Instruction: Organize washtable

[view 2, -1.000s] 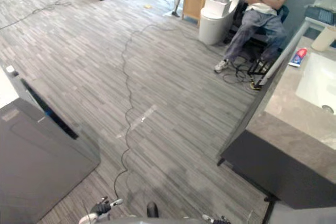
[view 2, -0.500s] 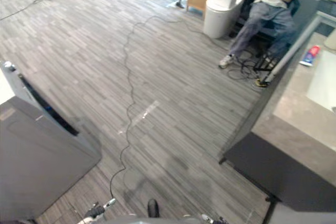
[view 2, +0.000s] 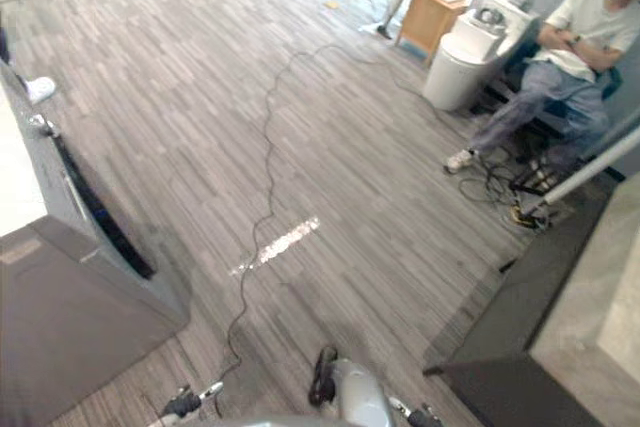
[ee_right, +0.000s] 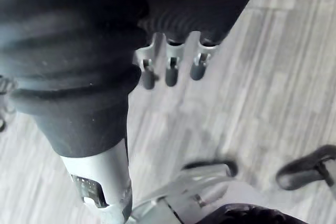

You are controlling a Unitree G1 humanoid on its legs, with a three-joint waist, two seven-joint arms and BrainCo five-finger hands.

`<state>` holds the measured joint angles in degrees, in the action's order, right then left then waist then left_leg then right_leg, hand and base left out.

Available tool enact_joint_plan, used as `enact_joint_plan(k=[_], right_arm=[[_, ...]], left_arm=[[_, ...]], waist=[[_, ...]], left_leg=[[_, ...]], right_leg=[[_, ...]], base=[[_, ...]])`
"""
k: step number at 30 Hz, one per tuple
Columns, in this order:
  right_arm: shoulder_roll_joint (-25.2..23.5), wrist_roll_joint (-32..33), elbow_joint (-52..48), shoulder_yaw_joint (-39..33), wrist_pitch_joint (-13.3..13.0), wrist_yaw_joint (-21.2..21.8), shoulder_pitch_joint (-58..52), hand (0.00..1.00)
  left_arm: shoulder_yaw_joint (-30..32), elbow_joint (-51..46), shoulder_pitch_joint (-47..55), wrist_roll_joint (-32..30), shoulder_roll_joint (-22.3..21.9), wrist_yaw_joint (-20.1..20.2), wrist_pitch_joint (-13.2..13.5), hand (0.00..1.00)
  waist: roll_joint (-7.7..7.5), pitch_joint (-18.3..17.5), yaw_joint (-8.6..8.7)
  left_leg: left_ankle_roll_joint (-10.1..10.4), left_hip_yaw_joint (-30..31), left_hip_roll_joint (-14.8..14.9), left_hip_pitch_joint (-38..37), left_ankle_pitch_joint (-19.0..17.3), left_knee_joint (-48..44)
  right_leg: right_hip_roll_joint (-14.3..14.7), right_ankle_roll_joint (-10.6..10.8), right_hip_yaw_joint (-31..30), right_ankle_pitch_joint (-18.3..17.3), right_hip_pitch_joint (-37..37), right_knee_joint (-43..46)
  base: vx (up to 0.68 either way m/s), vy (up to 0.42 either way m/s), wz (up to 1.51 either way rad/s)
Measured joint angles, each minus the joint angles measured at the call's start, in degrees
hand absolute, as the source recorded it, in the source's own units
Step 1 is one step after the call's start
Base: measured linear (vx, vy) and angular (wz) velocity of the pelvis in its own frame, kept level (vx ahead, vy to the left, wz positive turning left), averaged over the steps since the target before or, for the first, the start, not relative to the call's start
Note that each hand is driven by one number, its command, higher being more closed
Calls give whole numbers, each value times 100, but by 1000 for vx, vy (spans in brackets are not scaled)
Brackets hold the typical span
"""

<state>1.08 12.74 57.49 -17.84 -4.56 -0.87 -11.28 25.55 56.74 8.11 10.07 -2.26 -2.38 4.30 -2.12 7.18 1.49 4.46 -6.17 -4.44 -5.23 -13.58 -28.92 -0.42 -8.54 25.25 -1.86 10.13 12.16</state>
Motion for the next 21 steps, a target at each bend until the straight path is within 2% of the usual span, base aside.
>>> enact_joint_plan(k=[1, 2, 3, 4, 5, 7, 8, 9, 10, 11, 12, 14, 15, 16, 17, 18, 19, 20, 21], right_arm=[[12, 4, -73, -14, -12, -9, 1, 0], [72, 2, -113, -36, -6, -19, 39, 0], [75, 2, -69, -36, 20, -33, 79, 0], [47, 2, -41, -36, 28, -47, 80, 0], [6, 1, -39, -35, 57, -60, 92, 0], [-56, 1, -39, -34, 58, -66, 164, 0], [-80, 0, -36, -29, 50, -62, 211, 0], [-71, -2, -30, -25, 43, -49, 204, 0], [-63, 4, -29, -29, 41, -47, 191, 0], [-60, 0, 20, -12, 36, -52, 173, 0], [-94, -5, 72, -8, 45, -47, 167, 0], [-278, -24, 196, 4, 41, -31, 183, 0], [-429, -34, 199, -5, 41, 5, 184, 0], [-531, -41, 191, -5, 41, 36, 192, 0], [-519, -61, 185, 3, 40, 82, 208, 0], [-497, -102, 162, -17, 39, 125, 238, 0], [-433, -100, 148, -70, 32, 129, 268, 0], [-434, -96, 155, -157, 27, 132, 293, 0], [-409, -46, 153, -244, -2, 135, 323, 0]], left_arm=[[6, -31, 1, -1, -46, -1, -1, 0], [11, -93, -34, 4, -83, -1, -5, 0], [6, -155, -39, 10, -74, -3, -1, 0], [-15, -218, -46, 16, -72, -6, 6, 0], [-44, -263, -87, 20, -48, -1, 60, 0], [-47, -271, -121, 57, 5, 16, 102, 0], [-80, -269, -156, 68, 29, 33, 103, 0], [-83, -269, -168, 77, 20, 56, 103, 0], [-77, -266, -169, 83, 15, 68, 101, 0], [-46, -256, -154, 148, 23, 78, 100, 0], [28, -230, -129, 171, 27, 76, 94, 0], [257, -221, -133, 189, 93, 82, 92, 0], [374, -209, -132, 188, 119, 88, 87, 0], [389, -120, -138, 192, 154, 80, 83, 0], [382, -48, -153, 180, 171, 83, 80, 0], [354, 85, -176, 153, 170, 86, 50, 0], [286, 248, -211, 147, 190, 86, 25, 0], [233, 287, -211, 151, 213, 84, -1, 0], [85, 396, -211, 150, 289, 83, -26, 0]], waist=[[65, 49, -48], [243, 135, -90], [221, 179, -122], [174, 190, -177], [66, 217, -262], [-24, 204, -276], [-58, 198, -294], [-25, 189, -332], [-9, 180, -357], [-35, 135, -437], [-47, 18, -464], [-318, -159, -536], [-419, -222, -540], [-454, -244, -532], [-442, -244, -540], [-348, -229, -540], [-264, -207, -497], [-253, -204, -470], [-241, -200, -365]], left_leg=[[60, -111, 189, 395, -31, -847], [-117, -374, 631, 873, -168, -2024], [-260, -483, 915, 1098, -297, -2391], [-399, -526, 1117, 1255, -380, -2389], [-451, -490, 1333, 1542, -514, -1998], [-445, -349, 1387, 1863, -523, -1287], [-281, -199, 1332, 2035, -415, -470], [-38, -65, 1324, 2092, -228, 341], [35, 54, 1338, 2108, -140, 691], [49, 132, 1340, 2030, 390, 912], [-25, 107, 1298, 1953, 809, 961], [-167, -240, 1195, 1935, 723, 791], [-226, -484, 1180, 1857, 540, 662], [-279, -676, 1150, 1640, 415, 644], [-317, -795, 1131, 1495, 375, 689], [-369, -962, 1101, 1148, 302, 883], [-440, -1053, 1038, 779, 246, 1184], [-454, -1148, 997, 603, 238, 1320], [-461, -1209, 911, 286, 234, 1550]], right_leg=[[92, 10, -34, -54, -141, -145], [268, 28, -189, -209, -454, -239], [313, 61, -257, -304, -679, -245], [314, 158, -330, -364, -900, -251], [275, 275, -488, -475, -1242, -316], [118, 417, -636, -594, -1449, -339], [-31, 559, -770, -687, -1533, -367], [-127, 724, -892, -803, -1643, -380], [-157, 804, -953, -869, -1693, -369], [-243, 972, -1123, -995, -1795, -328], [-315, 1090, -1306, -1068, -1818, -327], [-568, 1190, -1554, -1072, -1777, -339], [-683, 1239, -1653, -994, -1768, -270], [-780, 1281, -1761, -912, -1721, 22], [-826, 1277, -1814, -881, -1635, 317], [-924, 1208, -1921, -747, -1314, 1124], [-1063, 1115, -1922, -512, -884, 2161], [-1153, 1052, -1904, -449, -674, 2667], [-1312, 1034, -1776, -497, -373, 3409]], base=[[564, -9, -38], [348, -17, -39], [341, -34, -47], [423, -24, -50], [417, 2, -45], [424, 90, -40], [417, 198, -50], [341, 213, -50], [350, 261, -60], [416, 316, -63], [532, 400, -89], [458, 291, -79], [427, 222, -75], [403, 227, -77], [324, 231, -78], [248, 222, -69], [267, 263, -58], [252, 235, -33], [197, 166, -17]])
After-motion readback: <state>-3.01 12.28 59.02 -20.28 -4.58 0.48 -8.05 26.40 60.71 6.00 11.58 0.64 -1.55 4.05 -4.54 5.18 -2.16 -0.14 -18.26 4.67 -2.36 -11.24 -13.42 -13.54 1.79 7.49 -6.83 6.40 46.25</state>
